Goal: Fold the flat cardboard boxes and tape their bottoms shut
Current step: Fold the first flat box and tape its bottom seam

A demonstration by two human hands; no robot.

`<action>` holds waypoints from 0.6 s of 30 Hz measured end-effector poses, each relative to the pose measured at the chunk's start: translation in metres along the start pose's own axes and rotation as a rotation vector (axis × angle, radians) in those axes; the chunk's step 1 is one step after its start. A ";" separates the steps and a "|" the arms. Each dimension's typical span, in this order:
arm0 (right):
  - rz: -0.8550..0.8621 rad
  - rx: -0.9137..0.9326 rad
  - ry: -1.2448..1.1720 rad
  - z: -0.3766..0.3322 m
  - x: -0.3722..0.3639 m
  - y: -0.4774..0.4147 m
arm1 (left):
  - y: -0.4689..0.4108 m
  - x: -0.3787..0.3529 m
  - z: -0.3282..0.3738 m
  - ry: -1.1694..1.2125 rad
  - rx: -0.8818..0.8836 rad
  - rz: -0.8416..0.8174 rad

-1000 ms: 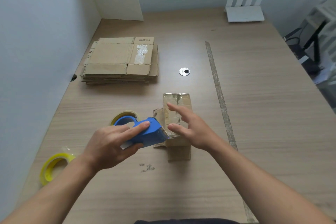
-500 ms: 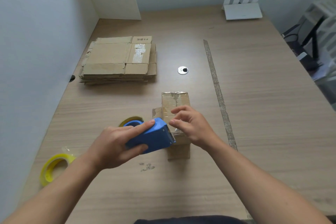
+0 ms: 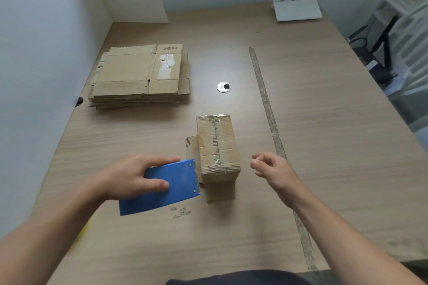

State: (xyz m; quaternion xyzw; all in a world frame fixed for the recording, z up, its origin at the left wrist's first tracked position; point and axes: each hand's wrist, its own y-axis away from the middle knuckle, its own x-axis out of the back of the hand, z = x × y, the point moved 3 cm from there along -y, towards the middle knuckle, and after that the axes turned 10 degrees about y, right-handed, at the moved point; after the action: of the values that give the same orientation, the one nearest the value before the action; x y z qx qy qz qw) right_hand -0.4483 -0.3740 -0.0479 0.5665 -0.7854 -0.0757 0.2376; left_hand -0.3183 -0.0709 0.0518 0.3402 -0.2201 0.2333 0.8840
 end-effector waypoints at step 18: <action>0.036 -0.129 0.218 0.030 -0.028 -0.014 | -0.050 -0.004 0.005 -0.125 0.221 -0.075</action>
State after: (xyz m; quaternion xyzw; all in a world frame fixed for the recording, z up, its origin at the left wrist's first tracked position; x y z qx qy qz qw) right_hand -0.4432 -0.3580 -0.0879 0.5408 -0.7584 -0.0596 0.3588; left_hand -0.2944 -0.1083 0.0282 0.4576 -0.2347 0.2011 0.8337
